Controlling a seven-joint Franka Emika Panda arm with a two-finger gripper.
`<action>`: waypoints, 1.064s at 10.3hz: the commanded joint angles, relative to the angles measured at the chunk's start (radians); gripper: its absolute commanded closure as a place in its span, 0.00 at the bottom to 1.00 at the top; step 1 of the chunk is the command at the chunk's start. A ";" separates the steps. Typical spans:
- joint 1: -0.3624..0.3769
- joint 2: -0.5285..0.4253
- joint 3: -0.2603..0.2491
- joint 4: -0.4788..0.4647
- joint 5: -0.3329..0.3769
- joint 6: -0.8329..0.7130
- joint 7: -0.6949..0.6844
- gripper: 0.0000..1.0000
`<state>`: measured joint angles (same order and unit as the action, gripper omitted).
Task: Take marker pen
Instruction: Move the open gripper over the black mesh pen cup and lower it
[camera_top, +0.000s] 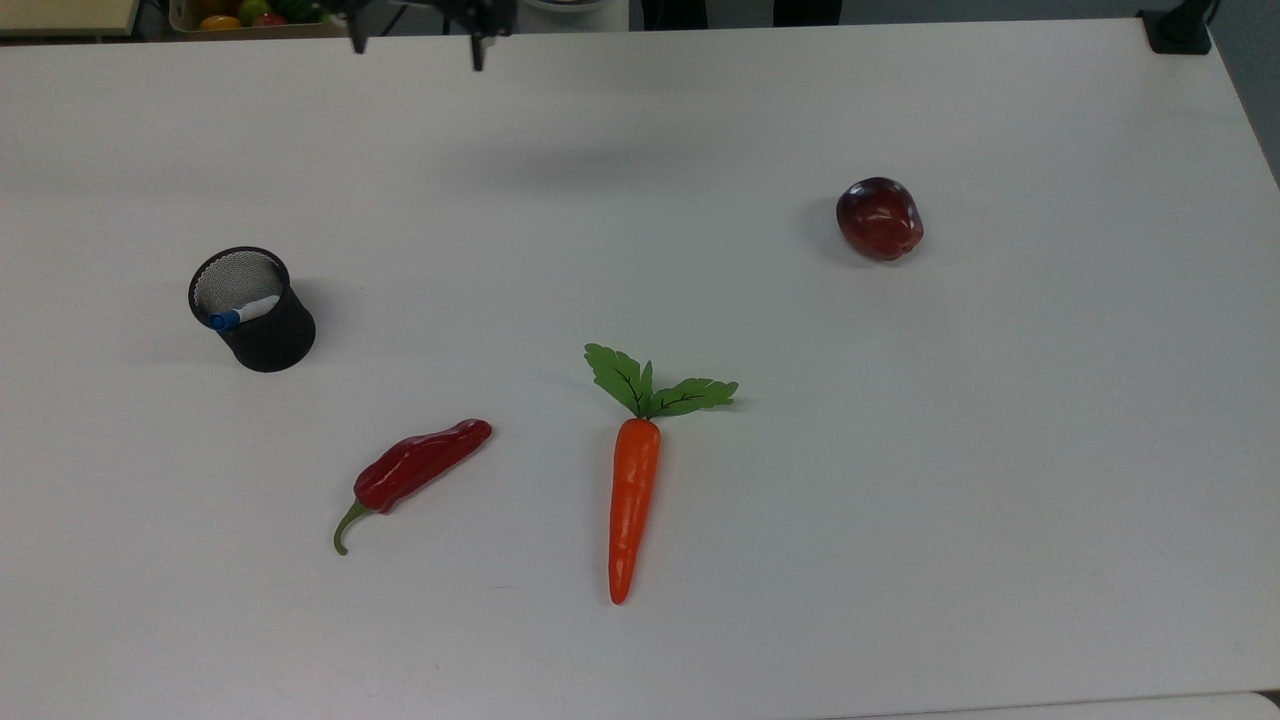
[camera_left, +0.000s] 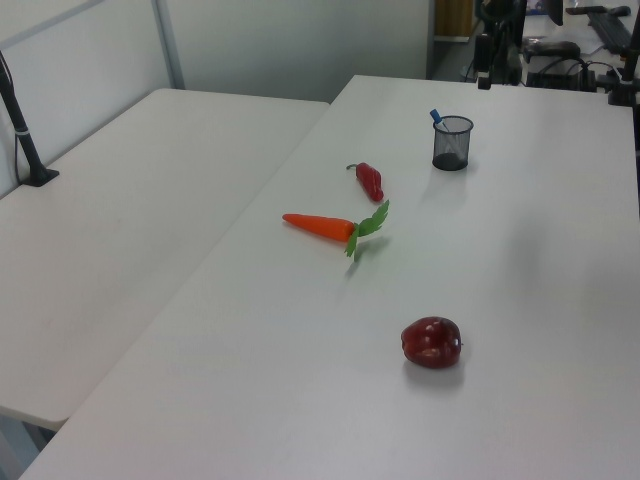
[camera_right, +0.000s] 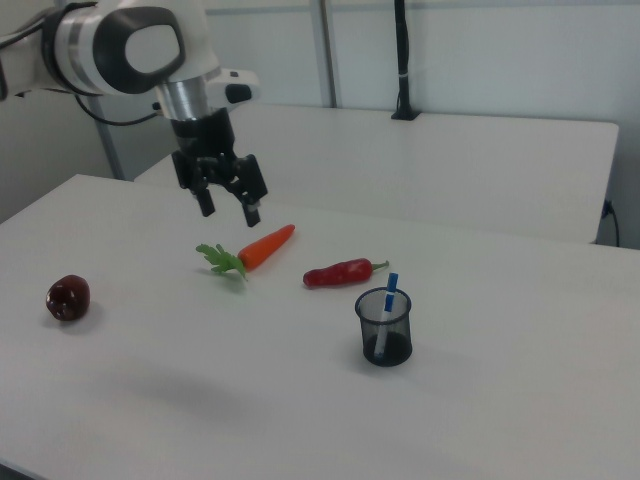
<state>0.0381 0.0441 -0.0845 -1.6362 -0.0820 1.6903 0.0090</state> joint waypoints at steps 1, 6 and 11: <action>-0.088 0.051 -0.006 -0.007 0.005 0.129 -0.030 0.00; -0.202 0.180 -0.006 -0.004 0.002 0.388 -0.162 0.00; -0.260 0.295 -0.005 -0.002 0.008 0.616 -0.199 0.08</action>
<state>-0.2112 0.3015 -0.0888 -1.6384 -0.0822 2.2200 -0.1613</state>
